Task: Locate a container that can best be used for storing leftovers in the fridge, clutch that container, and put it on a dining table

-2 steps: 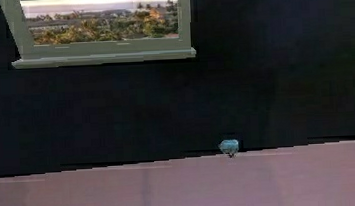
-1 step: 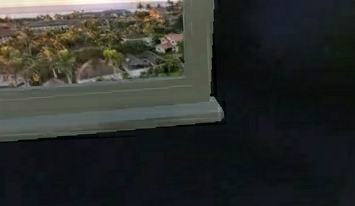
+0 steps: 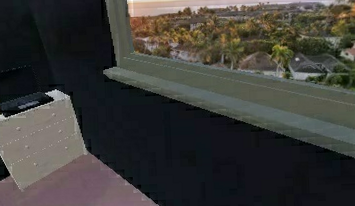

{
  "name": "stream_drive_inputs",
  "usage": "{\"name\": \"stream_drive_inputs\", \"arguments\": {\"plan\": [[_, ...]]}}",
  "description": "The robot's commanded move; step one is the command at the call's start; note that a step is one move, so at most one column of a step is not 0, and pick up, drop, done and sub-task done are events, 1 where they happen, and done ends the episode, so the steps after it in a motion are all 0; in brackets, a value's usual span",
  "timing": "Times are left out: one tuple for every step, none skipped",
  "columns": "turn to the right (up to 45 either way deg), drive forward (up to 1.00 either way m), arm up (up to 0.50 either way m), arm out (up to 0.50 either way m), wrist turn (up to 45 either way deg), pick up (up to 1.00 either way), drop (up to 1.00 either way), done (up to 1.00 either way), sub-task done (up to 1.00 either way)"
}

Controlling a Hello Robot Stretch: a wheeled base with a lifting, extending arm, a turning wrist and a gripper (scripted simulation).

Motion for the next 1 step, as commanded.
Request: {"name": "stream_drive_inputs", "arguments": {"plan": [[-9.0, 0.0, 0.0, 0.0, 0.0, 0.0, 0.0, 0.0, 0.0]]}}
